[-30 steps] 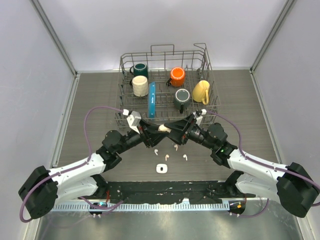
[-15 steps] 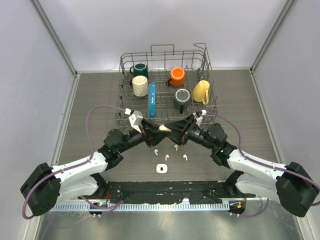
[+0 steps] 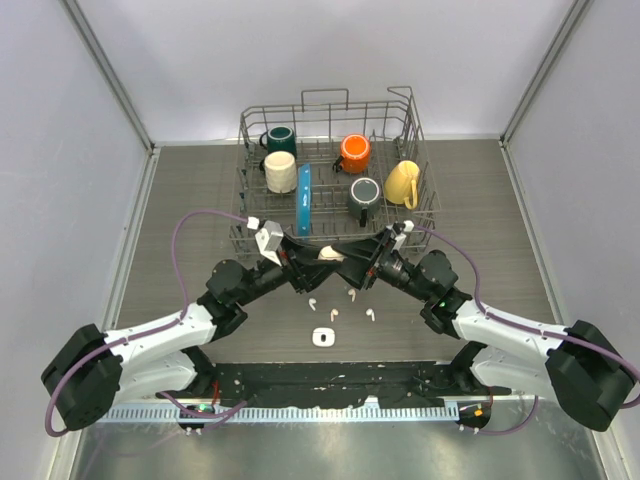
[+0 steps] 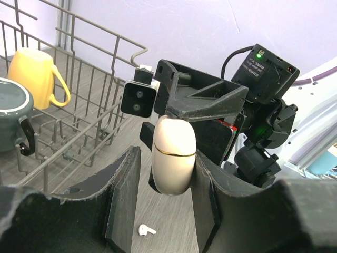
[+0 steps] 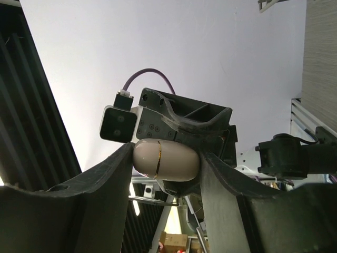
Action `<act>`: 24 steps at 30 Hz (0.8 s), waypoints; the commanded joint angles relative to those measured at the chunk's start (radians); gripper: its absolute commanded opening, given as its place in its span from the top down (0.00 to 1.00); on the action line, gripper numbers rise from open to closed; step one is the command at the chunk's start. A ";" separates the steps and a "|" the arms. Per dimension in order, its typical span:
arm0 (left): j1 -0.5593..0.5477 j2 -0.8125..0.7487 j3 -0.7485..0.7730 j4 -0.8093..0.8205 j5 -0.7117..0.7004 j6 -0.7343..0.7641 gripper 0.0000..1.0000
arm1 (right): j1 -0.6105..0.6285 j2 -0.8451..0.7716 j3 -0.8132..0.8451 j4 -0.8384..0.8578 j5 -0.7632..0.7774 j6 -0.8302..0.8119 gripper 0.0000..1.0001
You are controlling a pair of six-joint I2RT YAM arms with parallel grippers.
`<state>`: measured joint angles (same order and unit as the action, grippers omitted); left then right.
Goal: Insert the wireless bluetooth earbuds into the charging case
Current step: Pick up the charging case at the center of the board.
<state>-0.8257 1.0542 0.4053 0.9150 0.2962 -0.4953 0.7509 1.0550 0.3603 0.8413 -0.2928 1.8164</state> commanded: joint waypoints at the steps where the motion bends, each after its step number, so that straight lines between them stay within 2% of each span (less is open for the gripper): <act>1: -0.012 0.006 0.015 0.073 -0.022 0.021 0.56 | 0.005 0.005 -0.001 0.096 0.004 0.026 0.90; 6: -0.021 0.016 0.017 0.084 -0.034 0.023 0.59 | 0.004 0.010 -0.001 0.099 -0.002 0.031 0.90; 16: -0.032 0.016 0.027 0.088 -0.054 0.034 0.58 | 0.005 0.008 -0.011 0.094 0.000 0.029 0.90; 24: -0.035 0.015 0.027 0.088 -0.057 0.037 0.65 | 0.005 0.000 -0.018 0.093 0.004 0.027 0.90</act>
<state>-0.8555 1.0695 0.4053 0.9356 0.2604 -0.4870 0.7509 1.0630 0.3435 0.8680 -0.2928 1.8366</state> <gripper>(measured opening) 0.368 0.548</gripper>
